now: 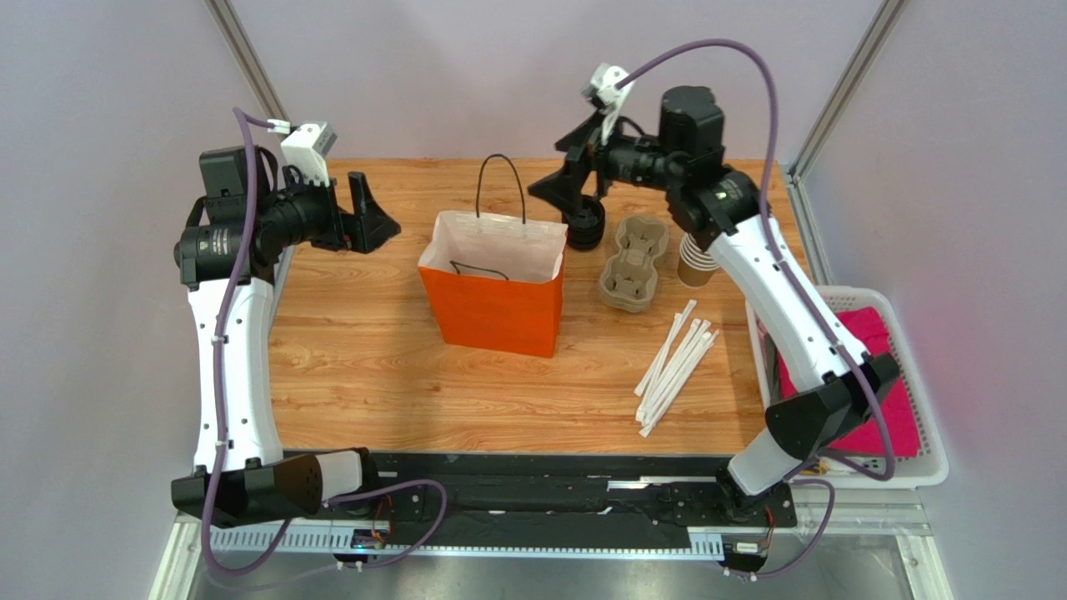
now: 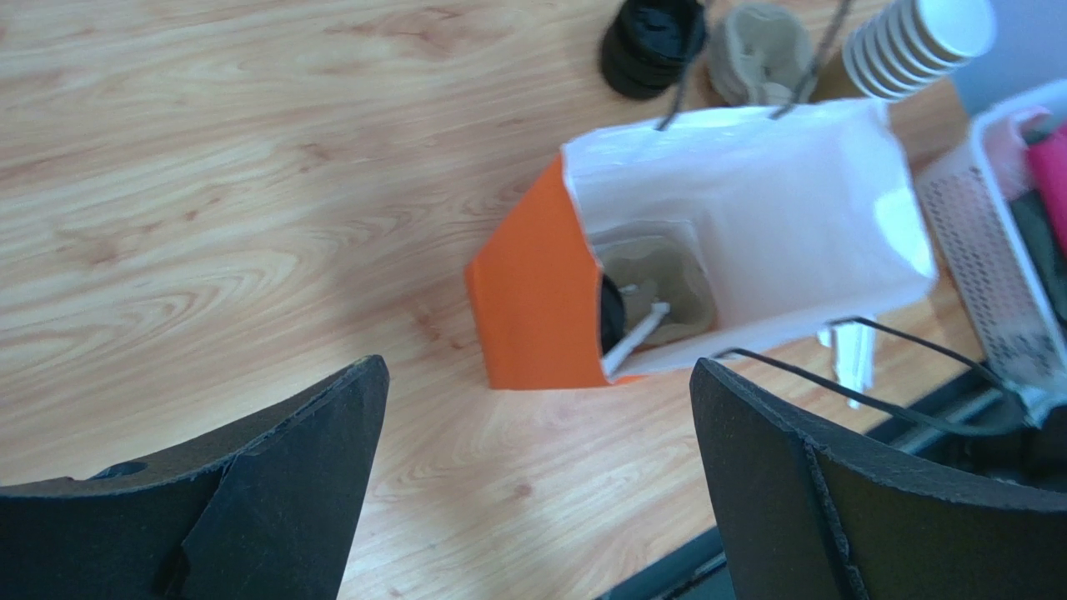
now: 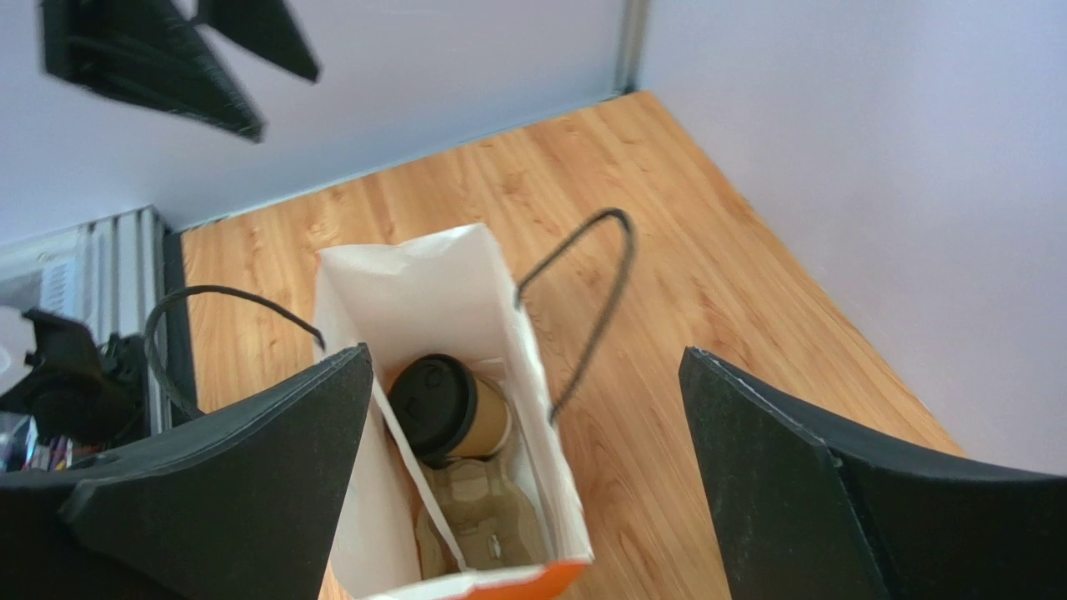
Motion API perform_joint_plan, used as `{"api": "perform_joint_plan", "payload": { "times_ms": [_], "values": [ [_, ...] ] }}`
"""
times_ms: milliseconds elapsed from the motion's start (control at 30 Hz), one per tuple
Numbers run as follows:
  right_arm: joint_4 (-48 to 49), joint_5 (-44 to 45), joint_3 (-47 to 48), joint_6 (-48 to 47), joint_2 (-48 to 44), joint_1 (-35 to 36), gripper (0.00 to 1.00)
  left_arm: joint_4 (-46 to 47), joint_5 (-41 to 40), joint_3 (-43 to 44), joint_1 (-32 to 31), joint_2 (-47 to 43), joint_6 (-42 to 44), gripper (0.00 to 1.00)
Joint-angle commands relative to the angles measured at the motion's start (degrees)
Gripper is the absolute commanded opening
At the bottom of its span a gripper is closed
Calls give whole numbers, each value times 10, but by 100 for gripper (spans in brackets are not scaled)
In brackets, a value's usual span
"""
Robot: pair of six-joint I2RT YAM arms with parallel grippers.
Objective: Pack the takeout coffee
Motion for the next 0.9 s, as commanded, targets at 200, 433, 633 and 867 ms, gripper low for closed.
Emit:
{"api": "perform_joint_plan", "payload": {
  "times_ms": [200,433,633,867],
  "values": [
    [-67,140,-169,153,-173,-116,100,-108,42,4,-11,-33,86,99],
    [-96,177,-326,155,-310,-138,100,-118,-66,-135,-61,-117,146,99],
    [-101,219,-448,149,-418,-147,100,-103,-122,-219,-97,-154,161,99],
    [-111,229,-479,146,-485,-162,100,-80,-131,-249,-105,-182,162,99]
  ]
}}
